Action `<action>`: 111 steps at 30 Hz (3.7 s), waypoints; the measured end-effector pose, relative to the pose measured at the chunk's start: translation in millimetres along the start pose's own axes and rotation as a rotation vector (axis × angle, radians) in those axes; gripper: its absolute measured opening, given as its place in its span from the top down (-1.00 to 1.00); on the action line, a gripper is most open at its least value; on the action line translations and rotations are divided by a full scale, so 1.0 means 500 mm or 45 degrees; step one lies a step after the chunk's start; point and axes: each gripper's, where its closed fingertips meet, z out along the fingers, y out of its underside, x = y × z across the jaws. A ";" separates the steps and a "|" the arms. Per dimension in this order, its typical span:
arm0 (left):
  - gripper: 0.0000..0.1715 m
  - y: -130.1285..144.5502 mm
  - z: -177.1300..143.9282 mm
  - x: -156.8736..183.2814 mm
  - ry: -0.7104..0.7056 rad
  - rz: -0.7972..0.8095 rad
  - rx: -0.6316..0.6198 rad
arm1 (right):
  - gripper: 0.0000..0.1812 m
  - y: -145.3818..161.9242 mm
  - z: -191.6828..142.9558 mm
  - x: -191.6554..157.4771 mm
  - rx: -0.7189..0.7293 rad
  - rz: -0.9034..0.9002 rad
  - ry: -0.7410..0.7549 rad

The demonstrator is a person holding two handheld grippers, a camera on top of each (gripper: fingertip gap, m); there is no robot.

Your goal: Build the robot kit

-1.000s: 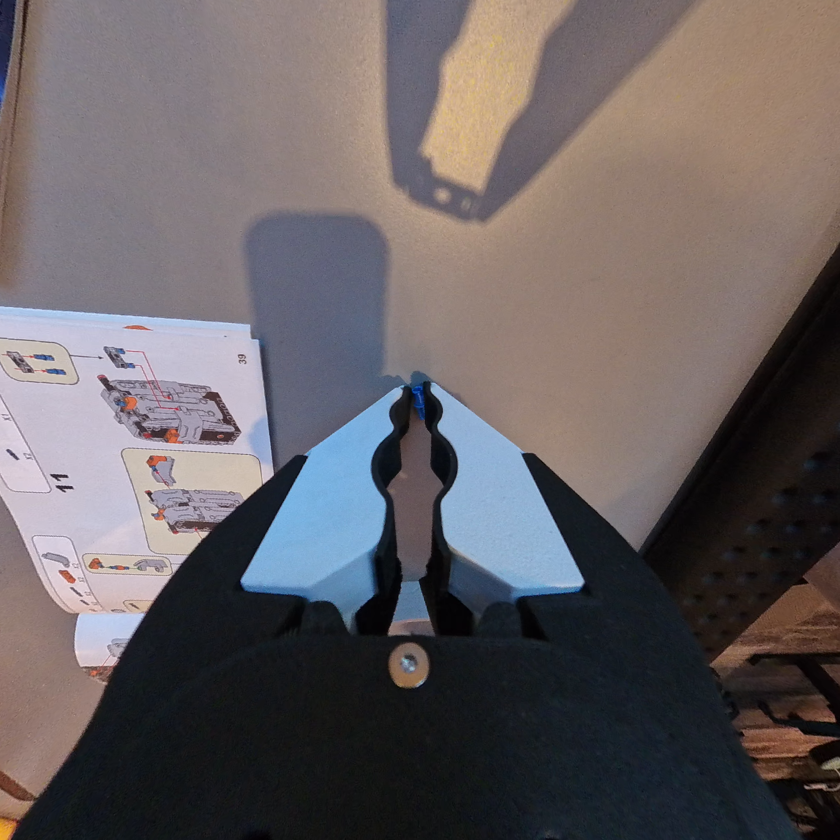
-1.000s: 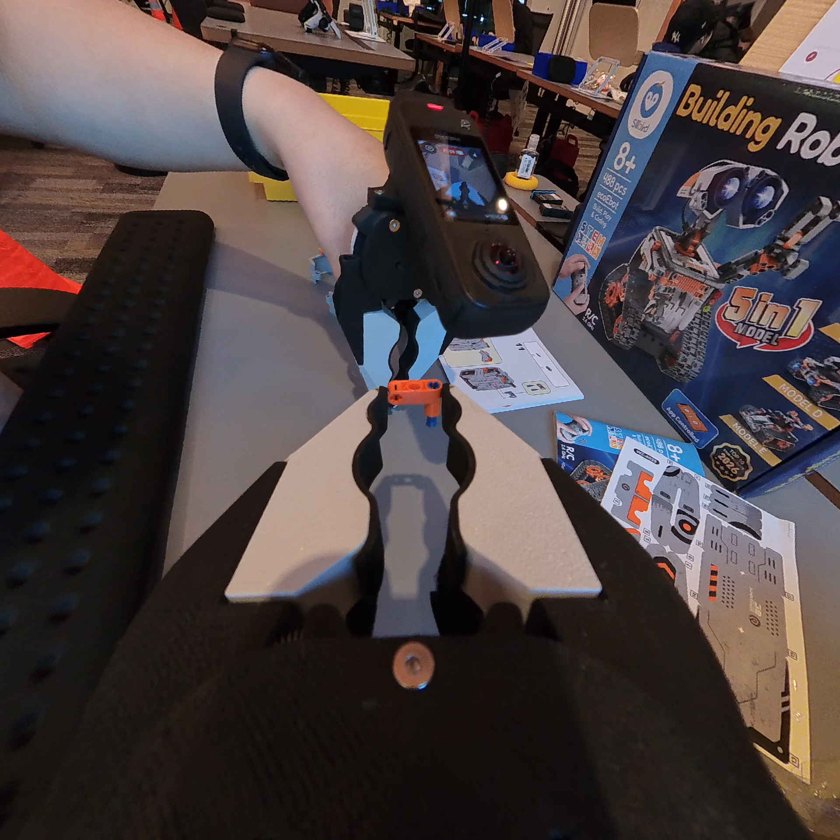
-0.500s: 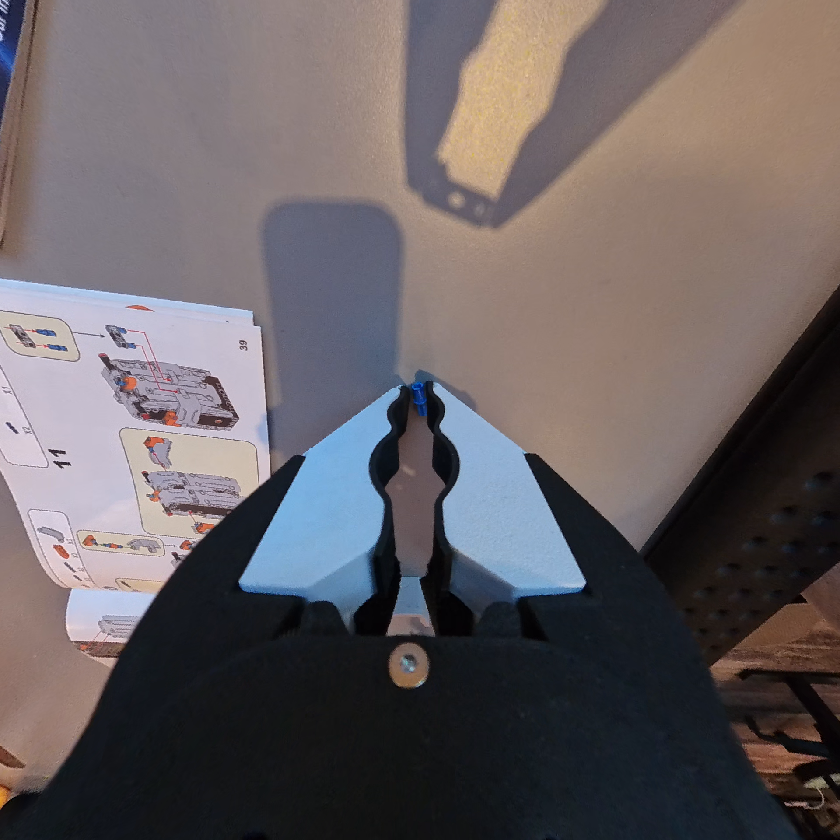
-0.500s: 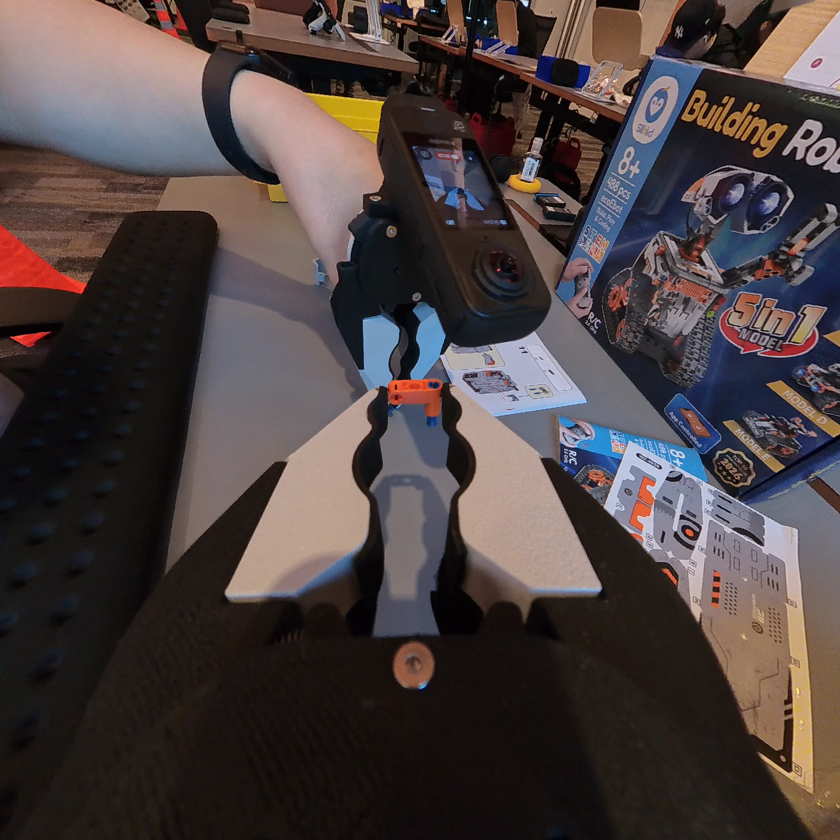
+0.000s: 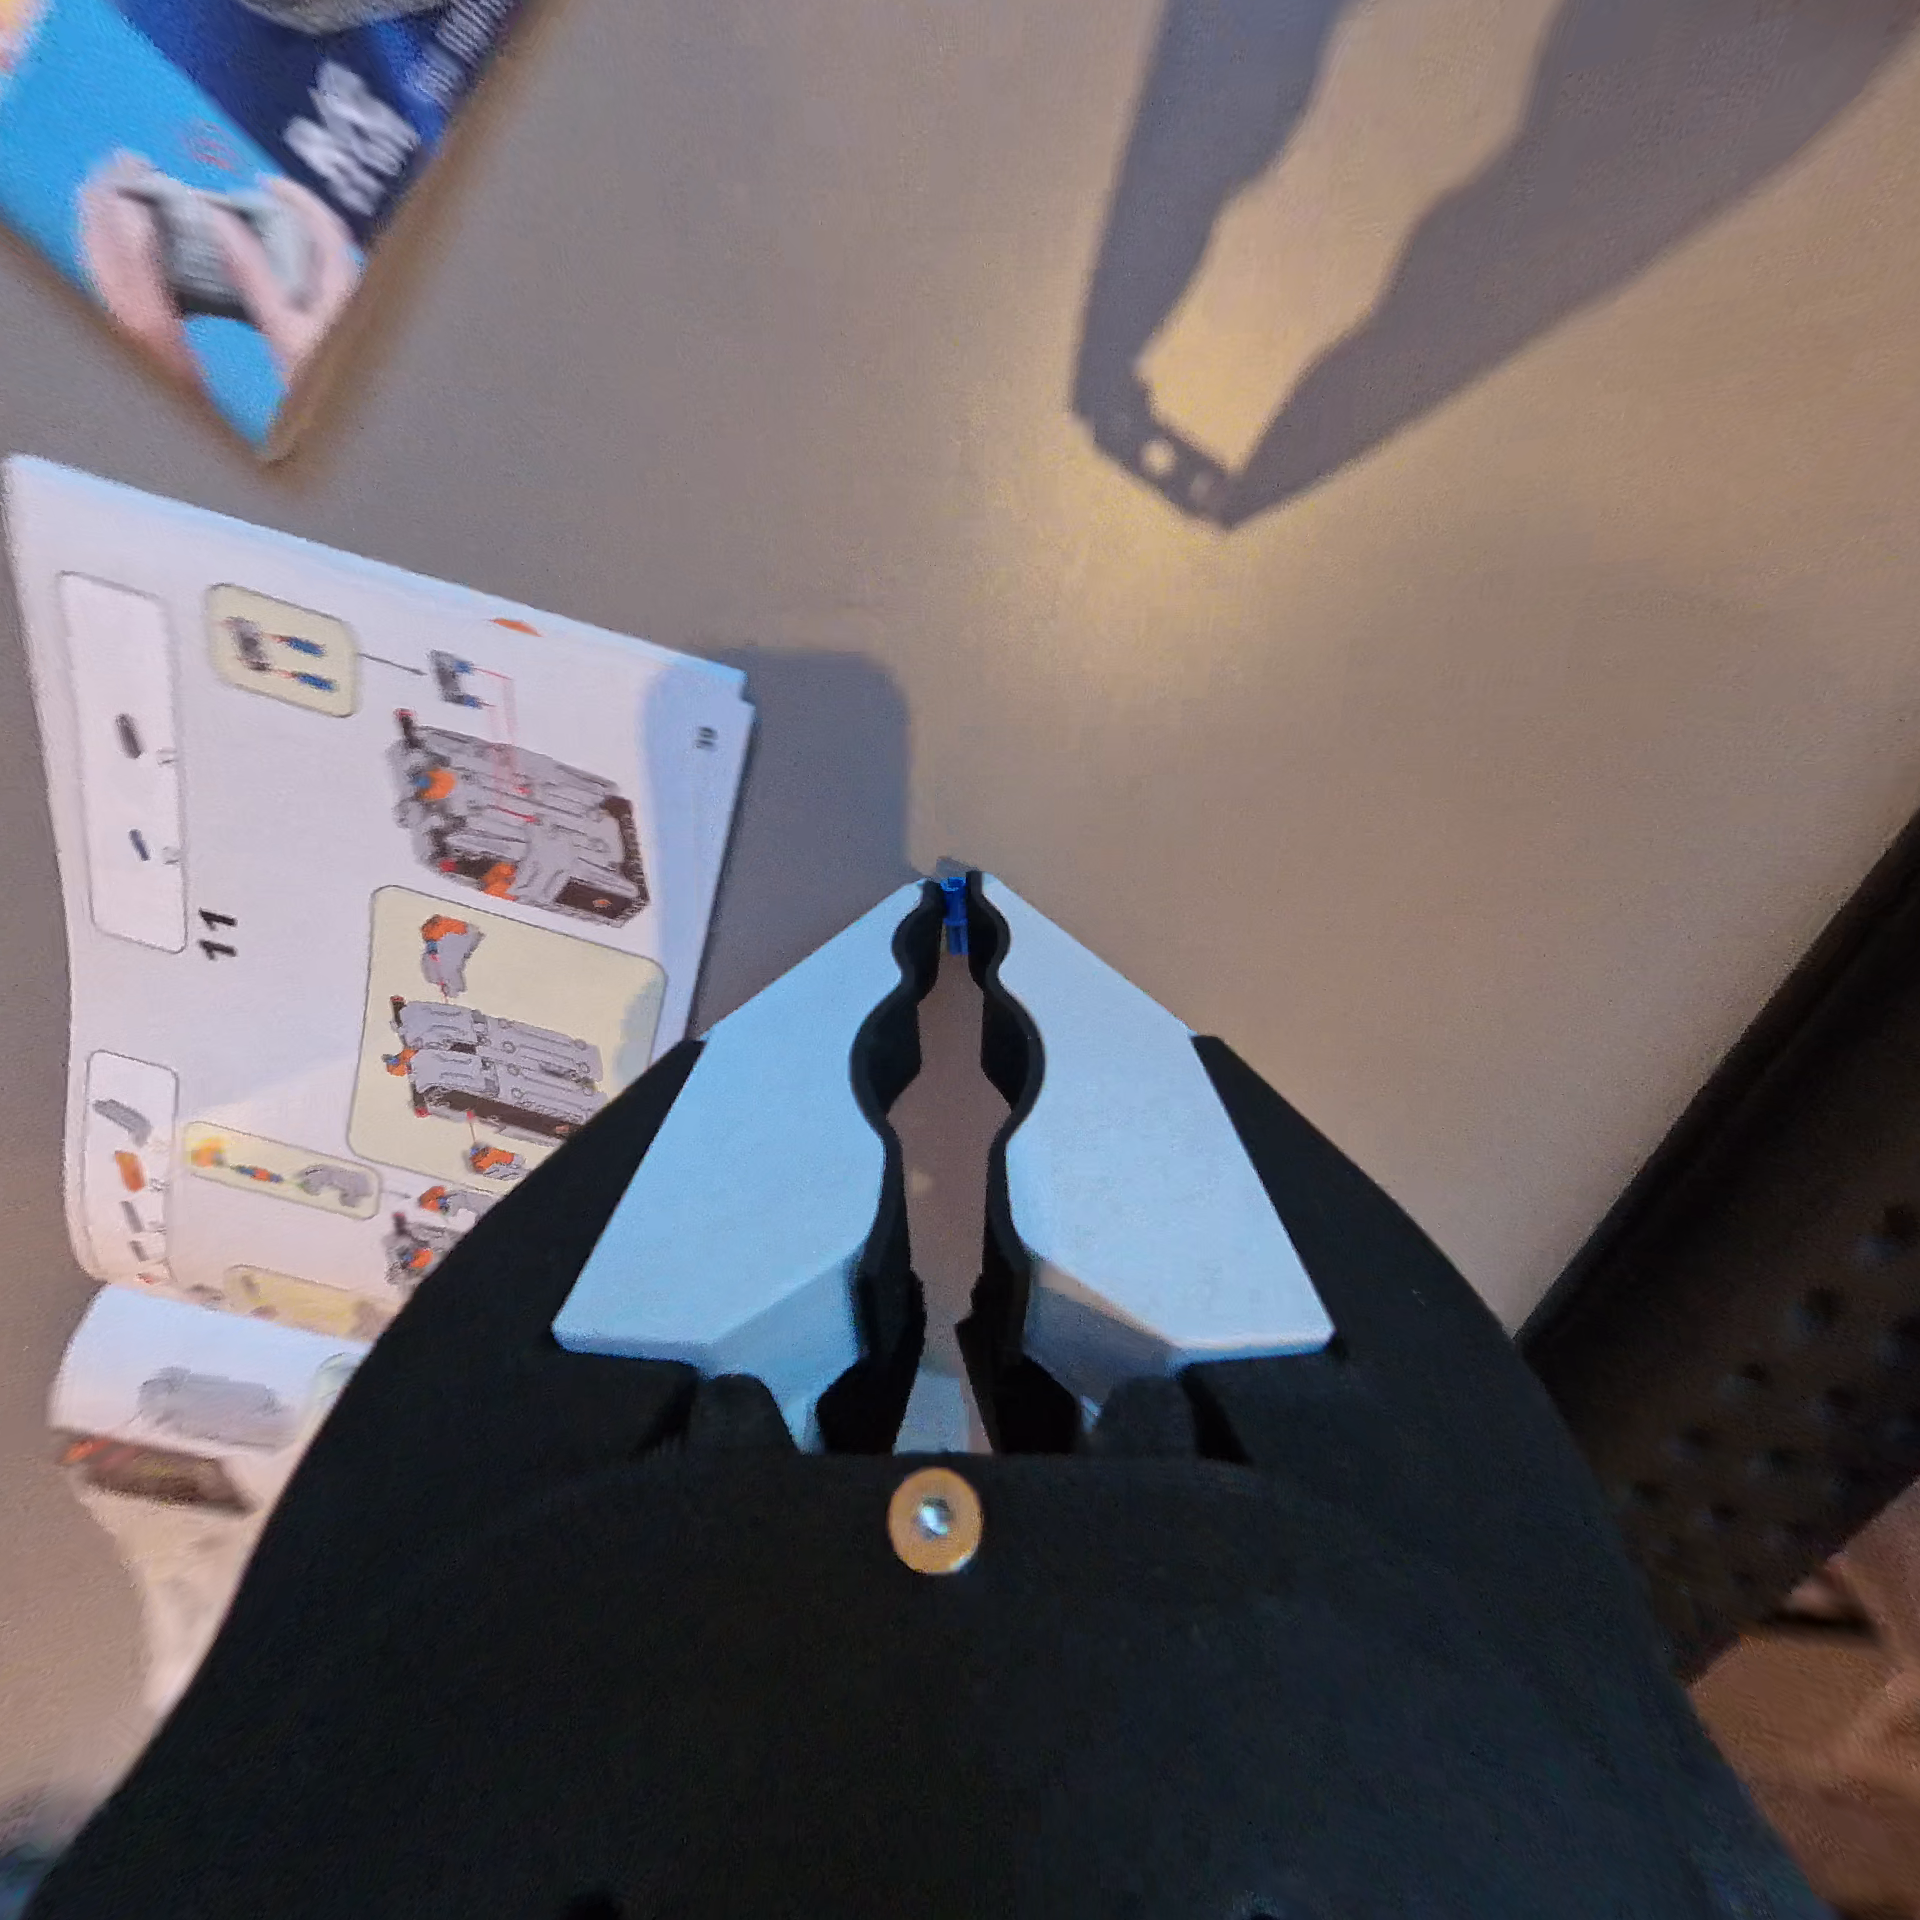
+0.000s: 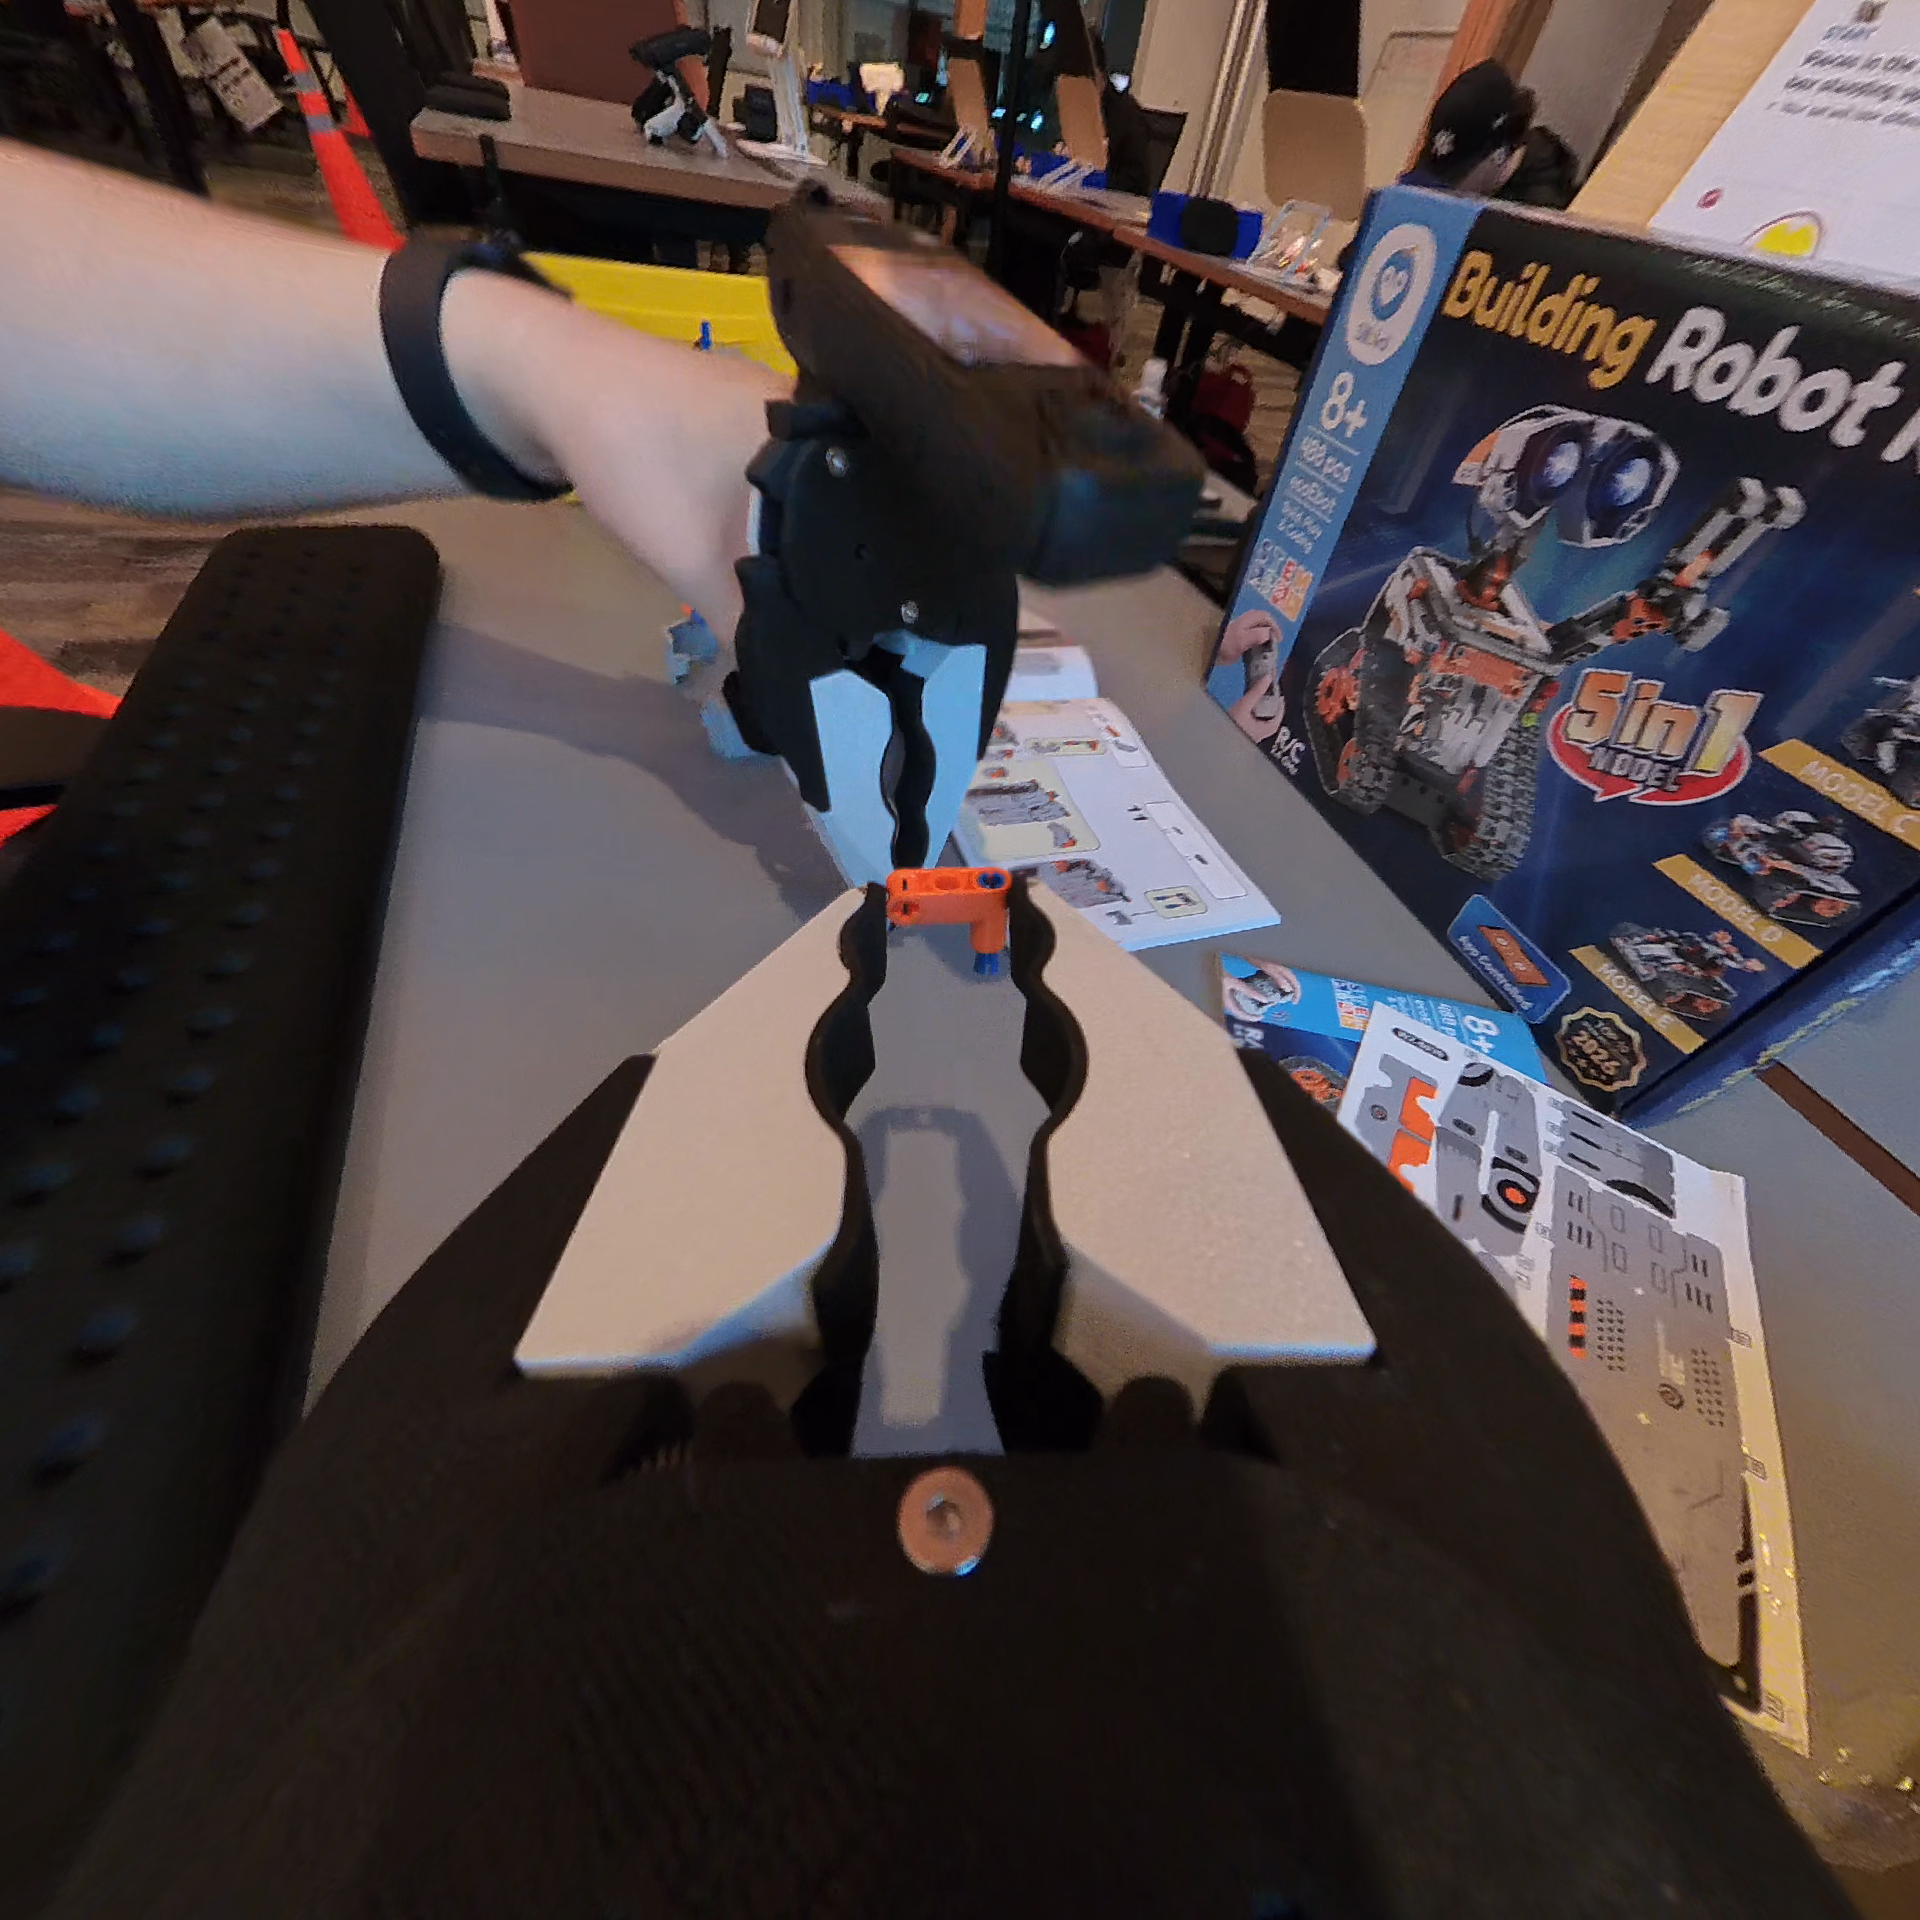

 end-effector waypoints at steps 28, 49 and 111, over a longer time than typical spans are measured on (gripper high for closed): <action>0.98 -0.101 -0.763 0.024 0.975 -0.314 2.548 | 0.75 -0.558 0.033 -0.039 0.878 -0.825 0.541; 0.98 -0.089 -0.786 0.103 0.667 -0.166 2.590 | 0.75 -0.559 0.043 -0.070 0.969 -1.036 0.642; 0.98 -0.098 -0.780 0.124 0.477 -0.010 2.560 | 0.75 -0.579 0.041 -0.076 1.116 -0.572 0.354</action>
